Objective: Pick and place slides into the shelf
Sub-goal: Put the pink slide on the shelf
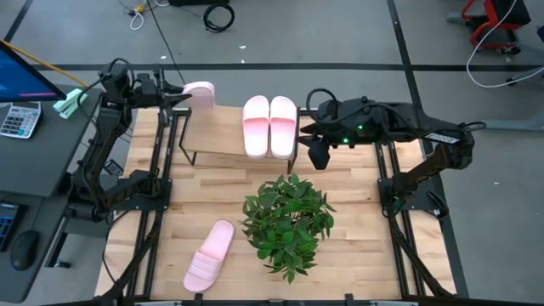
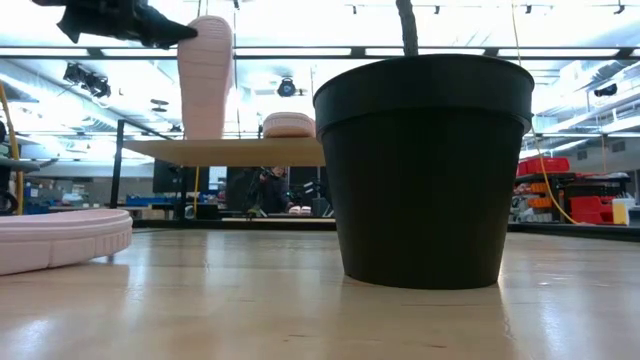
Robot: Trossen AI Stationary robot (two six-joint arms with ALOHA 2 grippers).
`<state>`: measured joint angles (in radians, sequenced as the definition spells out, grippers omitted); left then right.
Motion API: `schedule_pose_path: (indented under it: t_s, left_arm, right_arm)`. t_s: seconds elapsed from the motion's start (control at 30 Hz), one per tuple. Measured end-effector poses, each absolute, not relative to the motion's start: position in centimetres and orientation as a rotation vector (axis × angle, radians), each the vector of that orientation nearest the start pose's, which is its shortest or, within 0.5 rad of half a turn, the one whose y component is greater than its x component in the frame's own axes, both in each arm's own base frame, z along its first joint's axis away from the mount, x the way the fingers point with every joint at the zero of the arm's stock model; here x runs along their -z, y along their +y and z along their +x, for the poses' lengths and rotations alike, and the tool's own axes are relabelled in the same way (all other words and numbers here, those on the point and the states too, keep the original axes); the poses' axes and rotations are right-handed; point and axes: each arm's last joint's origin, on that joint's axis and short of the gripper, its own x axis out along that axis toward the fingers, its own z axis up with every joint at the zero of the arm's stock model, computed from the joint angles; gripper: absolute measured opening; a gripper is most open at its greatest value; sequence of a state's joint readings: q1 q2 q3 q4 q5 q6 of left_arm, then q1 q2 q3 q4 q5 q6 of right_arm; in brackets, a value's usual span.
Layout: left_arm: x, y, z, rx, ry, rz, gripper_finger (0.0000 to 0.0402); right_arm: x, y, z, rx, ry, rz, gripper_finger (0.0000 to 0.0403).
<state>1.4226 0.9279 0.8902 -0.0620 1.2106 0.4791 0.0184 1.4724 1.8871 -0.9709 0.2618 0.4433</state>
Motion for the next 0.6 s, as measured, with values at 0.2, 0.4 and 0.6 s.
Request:
schedule_pose_path:
  t_s: [0.2, 0.4, 0.6]
  left_arm:
    - [-35.8, 18.1, 5.3, -0.203, 0.075, 0.382, 0.0052]
    - [-35.8, 18.2, 5.3, -0.240, 0.083, 0.354, 0.0052]
    - [-35.7, 18.3, 5.2, -0.275, 0.082, 0.275, 0.0052]
  right_arm:
    - [-45.6, 0.1, 28.3, 0.354, 0.512, 0.373, 0.0147]
    - [-44.1, 1.1, 29.1, 0.329, 0.530, 0.392, 0.0146]
    - [-43.7, 1.7, 29.5, 0.303, 0.506, 0.395, 0.0144]
